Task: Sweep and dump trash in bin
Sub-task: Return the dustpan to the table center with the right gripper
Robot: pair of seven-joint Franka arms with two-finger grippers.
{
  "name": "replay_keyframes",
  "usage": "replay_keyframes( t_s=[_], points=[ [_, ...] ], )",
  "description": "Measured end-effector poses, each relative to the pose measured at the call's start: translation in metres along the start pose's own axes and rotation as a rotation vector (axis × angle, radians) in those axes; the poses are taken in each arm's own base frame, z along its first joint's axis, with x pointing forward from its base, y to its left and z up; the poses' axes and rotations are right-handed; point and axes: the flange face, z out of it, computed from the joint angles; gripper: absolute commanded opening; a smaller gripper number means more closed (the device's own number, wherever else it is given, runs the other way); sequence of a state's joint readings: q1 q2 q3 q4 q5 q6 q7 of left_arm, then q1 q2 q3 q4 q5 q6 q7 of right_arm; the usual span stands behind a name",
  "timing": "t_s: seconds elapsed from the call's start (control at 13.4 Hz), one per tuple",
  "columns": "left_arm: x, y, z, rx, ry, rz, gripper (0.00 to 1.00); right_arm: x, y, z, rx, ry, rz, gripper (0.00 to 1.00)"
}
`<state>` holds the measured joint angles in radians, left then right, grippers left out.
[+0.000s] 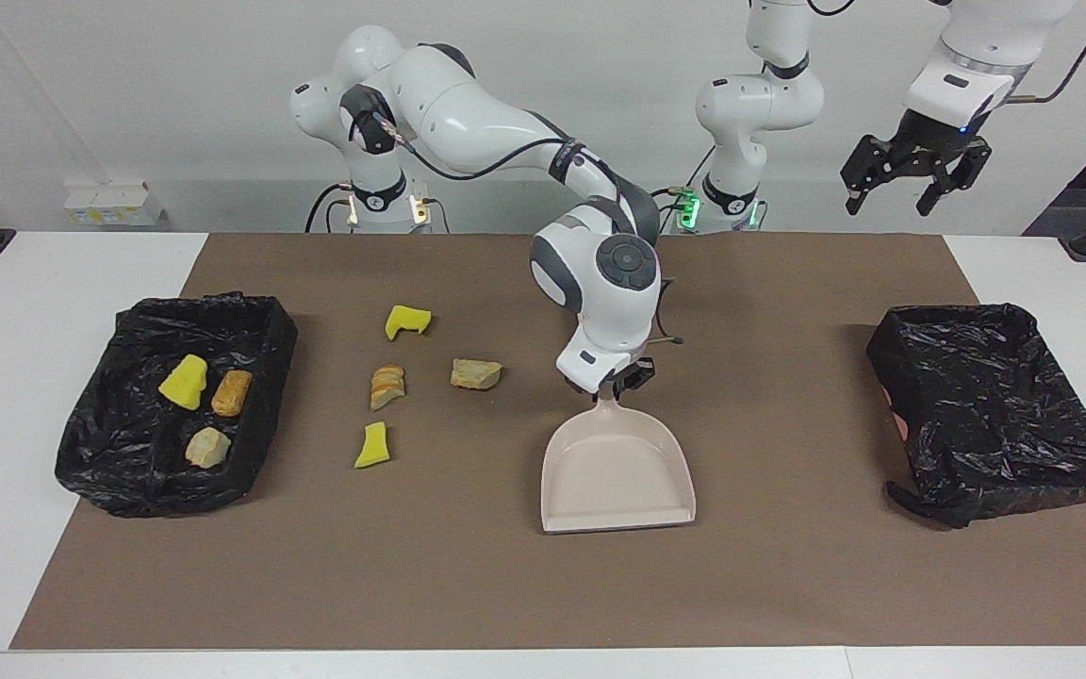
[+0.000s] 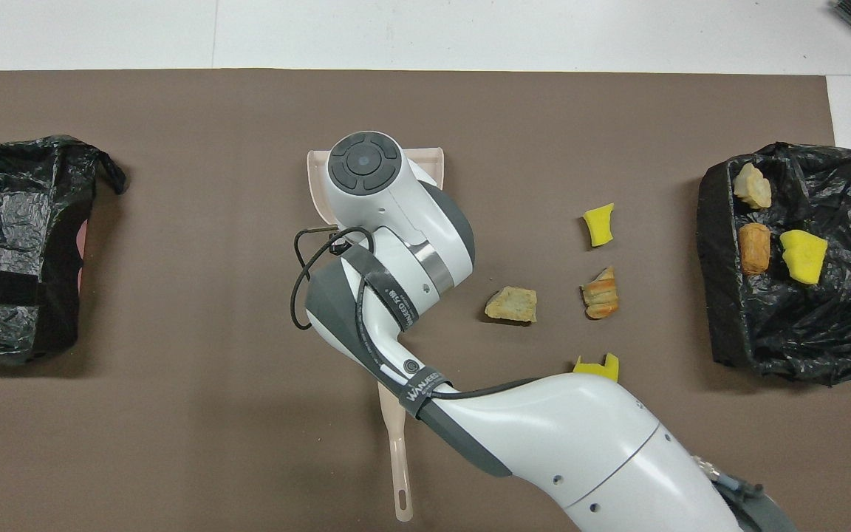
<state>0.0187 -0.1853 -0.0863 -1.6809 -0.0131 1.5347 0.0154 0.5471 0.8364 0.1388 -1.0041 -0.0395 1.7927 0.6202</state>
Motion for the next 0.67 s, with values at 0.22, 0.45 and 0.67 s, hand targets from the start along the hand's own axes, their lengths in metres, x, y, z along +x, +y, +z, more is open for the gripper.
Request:
replay_keyframes(
  t_s=[0.22, 0.45, 0.67],
  points=[
    [0.000, 0.000, 0.000, 0.000, 0.000, 0.000, 1.00, 0.003, 0.004, -0.001, -0.009, 0.007, -0.016, 0.59],
    [0.000, 0.000, 0.000, 0.000, 0.000, 0.000, 1.00, 0.003, 0.004, -0.011, -0.002, 0.022, -0.023, 0.75],
    [0.000, 0.000, 0.000, 0.000, 0.000, 0.000, 1.00, 0.001, 0.007, -0.042, 0.015, 0.053, -0.021, 0.77]
  ],
)
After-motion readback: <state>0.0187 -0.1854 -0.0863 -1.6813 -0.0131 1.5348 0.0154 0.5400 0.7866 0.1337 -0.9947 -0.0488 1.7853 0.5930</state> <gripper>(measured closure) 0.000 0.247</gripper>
